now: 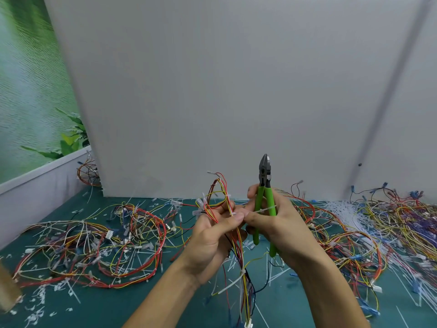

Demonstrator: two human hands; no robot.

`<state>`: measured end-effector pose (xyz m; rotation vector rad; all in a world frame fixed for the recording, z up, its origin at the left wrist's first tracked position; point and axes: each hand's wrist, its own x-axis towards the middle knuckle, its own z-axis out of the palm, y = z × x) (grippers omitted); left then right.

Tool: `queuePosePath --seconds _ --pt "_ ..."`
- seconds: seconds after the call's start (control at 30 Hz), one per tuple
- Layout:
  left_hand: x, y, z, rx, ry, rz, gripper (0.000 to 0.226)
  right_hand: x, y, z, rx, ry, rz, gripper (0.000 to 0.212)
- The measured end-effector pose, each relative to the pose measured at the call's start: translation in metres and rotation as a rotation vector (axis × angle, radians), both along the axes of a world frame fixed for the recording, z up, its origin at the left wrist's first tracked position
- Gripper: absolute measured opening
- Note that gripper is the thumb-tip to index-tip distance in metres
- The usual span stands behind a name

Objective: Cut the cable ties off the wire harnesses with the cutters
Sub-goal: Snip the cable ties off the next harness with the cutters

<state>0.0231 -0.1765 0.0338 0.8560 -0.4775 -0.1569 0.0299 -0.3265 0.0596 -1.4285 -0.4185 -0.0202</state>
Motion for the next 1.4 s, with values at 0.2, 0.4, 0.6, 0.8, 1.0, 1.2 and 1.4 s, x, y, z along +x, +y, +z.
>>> queuePosePath --seconds 0.2,0.4,0.6,0.8,1.0,1.2,1.4 --pt "0.003 0.002 -0.003 -0.017 0.036 -0.021 0.018 0.005 0.002 -0.005 0.058 0.067 -0.001 0.04" --pt "0.007 0.005 -0.006 0.008 0.025 -0.025 0.017 0.006 0.002 -0.004 0.104 0.105 0.024 0.043" --pt "0.01 0.008 -0.004 0.141 -0.05 0.075 0.016 0.007 0.001 -0.007 0.001 0.079 -0.097 0.032" --pt "0.018 0.015 -0.008 0.349 -0.143 0.332 0.02 0.019 -0.011 -0.011 -0.251 -0.024 -0.403 0.016" --pt "0.025 0.03 -0.003 0.337 -0.127 0.441 0.014 0.024 -0.027 -0.013 -0.495 -0.093 -0.433 0.012" --pt "0.031 0.038 -0.001 0.356 -0.157 0.59 0.016 0.02 -0.024 -0.015 -0.773 -0.203 -0.315 0.012" --pt "0.03 0.039 -0.002 0.404 -0.16 0.64 0.024 0.014 -0.02 -0.013 -0.872 -0.291 -0.23 0.022"
